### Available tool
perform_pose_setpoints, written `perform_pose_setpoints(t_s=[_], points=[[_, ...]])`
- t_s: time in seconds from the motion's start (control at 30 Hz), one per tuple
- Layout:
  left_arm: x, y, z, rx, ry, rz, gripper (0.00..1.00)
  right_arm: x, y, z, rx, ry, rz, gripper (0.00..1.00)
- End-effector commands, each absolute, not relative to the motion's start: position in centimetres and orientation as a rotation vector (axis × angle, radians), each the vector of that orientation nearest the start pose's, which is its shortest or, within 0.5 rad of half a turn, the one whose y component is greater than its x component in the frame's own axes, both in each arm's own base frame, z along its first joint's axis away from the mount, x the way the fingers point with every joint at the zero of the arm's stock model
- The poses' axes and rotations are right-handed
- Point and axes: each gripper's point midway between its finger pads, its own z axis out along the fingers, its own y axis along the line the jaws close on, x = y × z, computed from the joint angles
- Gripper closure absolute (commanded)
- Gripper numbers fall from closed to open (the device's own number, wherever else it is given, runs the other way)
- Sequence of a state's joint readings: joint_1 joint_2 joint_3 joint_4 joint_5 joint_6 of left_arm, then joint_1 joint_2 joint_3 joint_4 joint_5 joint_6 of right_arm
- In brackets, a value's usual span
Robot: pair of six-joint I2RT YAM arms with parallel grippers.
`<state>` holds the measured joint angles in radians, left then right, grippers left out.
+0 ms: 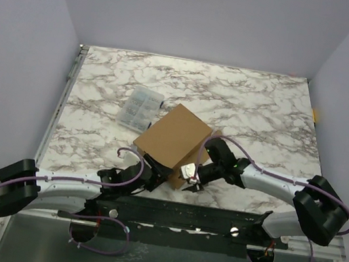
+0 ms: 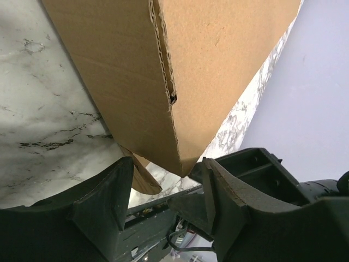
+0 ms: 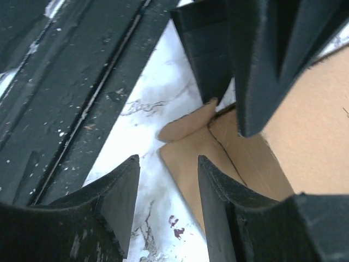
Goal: Fold the paper box
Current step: Close the paper box at the center of the board.
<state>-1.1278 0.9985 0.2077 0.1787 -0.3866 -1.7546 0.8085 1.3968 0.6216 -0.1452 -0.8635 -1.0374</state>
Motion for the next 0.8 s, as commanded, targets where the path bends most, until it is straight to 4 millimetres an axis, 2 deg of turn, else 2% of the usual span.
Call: perform_pose_setpoints(t_s=[0.0,0.1,0.37,0.53,0.77], points=[[16.5,-26.5,7.9,-1.061,2.131,-1.226,0.41,15.3,30.7,6.3,-1.891,1.201,0.856,0.51],[16.6,-26.5,8.0,-1.075,2.119,-1.236,0.41,15.0,31.0,6.4,-1.86,1.247,0.878,0.51],[16.9,-27.1,8.4,-1.091,2.106,-1.27,0.41,12.4,31.5,5.4,-1.901,1.297,0.948,0.51],[17.1,-27.2,8.6,-1.1,2.091,-1.28,0.42,12.9,31.9,4.9,-1.88,1.375,0.913,0.51],[17.1,-27.6,9.1,-1.102,2.08,-1.309,0.42,14.1,32.1,4.7,-1.82,1.426,0.854,0.58]])
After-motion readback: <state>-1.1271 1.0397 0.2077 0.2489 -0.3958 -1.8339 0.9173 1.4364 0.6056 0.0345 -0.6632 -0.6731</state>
